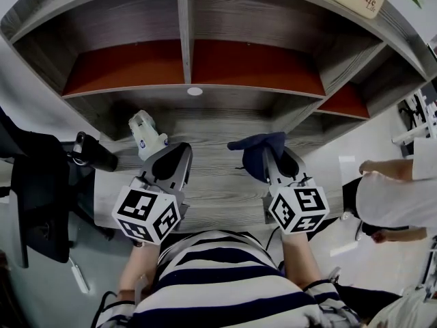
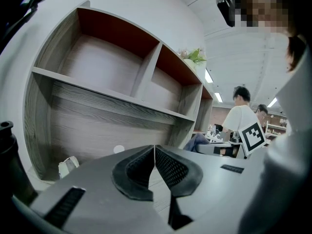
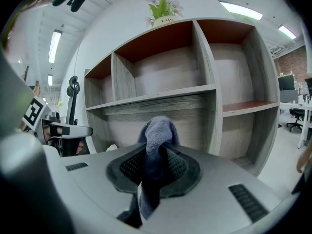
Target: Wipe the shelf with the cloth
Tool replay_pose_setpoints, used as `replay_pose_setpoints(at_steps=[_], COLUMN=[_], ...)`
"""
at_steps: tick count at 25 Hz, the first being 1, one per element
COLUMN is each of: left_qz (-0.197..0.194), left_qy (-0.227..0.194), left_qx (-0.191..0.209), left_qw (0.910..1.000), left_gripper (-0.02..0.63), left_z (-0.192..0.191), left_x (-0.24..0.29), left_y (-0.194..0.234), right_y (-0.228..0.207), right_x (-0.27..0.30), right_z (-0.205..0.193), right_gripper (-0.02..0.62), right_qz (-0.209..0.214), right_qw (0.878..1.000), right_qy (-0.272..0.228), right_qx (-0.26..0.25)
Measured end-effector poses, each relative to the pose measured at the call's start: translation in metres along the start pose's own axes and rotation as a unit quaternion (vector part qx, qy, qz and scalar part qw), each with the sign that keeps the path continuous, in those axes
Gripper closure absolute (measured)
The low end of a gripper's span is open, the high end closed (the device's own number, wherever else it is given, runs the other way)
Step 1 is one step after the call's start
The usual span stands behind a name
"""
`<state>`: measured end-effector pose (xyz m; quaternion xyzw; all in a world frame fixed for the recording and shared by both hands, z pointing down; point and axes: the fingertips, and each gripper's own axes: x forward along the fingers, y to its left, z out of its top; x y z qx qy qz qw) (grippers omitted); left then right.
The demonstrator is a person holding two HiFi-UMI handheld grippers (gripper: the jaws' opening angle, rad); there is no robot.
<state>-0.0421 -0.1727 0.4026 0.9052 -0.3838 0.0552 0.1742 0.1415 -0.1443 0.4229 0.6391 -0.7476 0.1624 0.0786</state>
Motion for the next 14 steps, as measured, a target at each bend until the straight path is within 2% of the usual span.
replay_pose_setpoints(at_steps=[14], left_qz=[-0.002], left_qy=[0.0], left_qx=[0.004], left_qw=[1.0], left_gripper=[0.584], left_z=[-0.0018], left_x=[0.0003], left_y=[-0.0012], right_y=[0.001], right_x=[0.0006], right_z=[-0.0025], right_gripper=[0.531], right_qz=[0.005], right_qw=[1.0], right_qy=[0.0], right_qx=[0.005])
